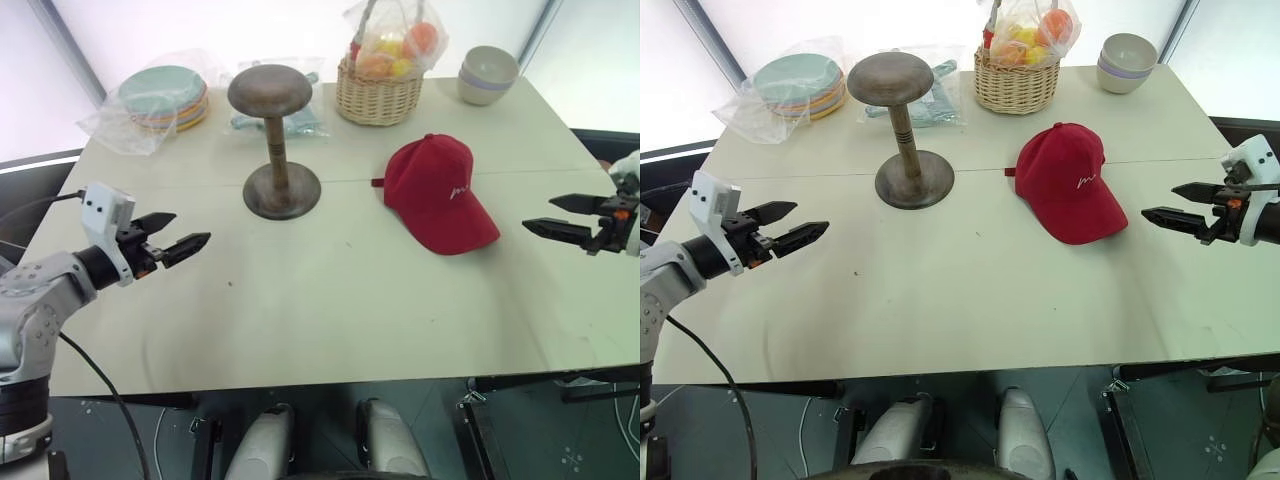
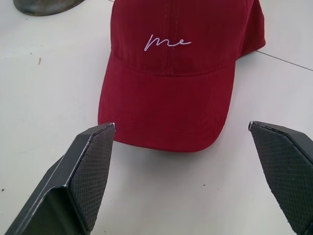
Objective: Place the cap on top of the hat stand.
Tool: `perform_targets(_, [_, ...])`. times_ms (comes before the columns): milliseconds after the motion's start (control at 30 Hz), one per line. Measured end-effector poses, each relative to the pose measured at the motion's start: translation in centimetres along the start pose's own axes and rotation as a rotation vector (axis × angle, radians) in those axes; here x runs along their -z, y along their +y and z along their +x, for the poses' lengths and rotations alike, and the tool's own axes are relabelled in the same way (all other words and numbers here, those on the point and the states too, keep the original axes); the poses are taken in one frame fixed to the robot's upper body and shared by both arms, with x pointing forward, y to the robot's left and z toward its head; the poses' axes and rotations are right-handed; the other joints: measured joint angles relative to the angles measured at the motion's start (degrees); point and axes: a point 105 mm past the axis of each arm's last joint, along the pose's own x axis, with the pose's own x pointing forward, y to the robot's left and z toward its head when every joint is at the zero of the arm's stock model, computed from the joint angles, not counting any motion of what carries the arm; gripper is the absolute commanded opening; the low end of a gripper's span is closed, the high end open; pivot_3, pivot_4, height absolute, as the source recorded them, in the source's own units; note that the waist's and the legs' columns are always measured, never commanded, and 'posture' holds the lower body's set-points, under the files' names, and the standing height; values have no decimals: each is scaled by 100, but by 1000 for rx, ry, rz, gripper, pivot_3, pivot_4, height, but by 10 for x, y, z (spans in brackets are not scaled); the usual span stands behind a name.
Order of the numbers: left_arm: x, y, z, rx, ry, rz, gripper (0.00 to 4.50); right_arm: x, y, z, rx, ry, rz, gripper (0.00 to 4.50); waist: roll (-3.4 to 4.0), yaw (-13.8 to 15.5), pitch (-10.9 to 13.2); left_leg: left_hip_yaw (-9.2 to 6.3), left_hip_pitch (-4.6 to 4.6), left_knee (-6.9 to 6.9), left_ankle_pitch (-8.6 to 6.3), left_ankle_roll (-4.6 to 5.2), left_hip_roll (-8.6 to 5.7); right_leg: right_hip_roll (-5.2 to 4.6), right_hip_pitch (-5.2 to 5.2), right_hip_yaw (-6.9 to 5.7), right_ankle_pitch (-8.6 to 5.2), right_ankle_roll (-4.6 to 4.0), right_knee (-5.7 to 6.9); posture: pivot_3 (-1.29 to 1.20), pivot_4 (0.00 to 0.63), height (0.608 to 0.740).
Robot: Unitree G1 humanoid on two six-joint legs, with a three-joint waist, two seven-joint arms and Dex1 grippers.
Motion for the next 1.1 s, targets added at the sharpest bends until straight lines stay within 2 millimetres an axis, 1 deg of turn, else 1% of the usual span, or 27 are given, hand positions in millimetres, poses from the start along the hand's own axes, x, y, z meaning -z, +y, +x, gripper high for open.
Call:
perform_targets(133, [-2,0,0,2,-5,6,4500,0,0,0,4,0,0,4474,0,-1,0,0,0,0,0,0,0,0,0,0,0,0,0,0,150,740])
perform_targets(300, [-10,3,1,-10,-18,31,4500,0,-1,0,8,0,0,4474,0,-3,0,0,0,0,0,0,0,0,0,0,0,0,0,0,150,740])
perform_targets(933, [-7,6,-2,-20,-6,44,4500,1,-2,0,17,0,2,4474,0,-1,0,0,0,0,0,0,0,0,0,0,0,0,0,0,150,740])
perform_targets(1100, [-6,12,-5,-44,7,66,4500,-1,-3,1,20,-9,-5,4474,0,-1,0,0,0,0,0,0,0,0,0,0,0,0,0,0,150,740])
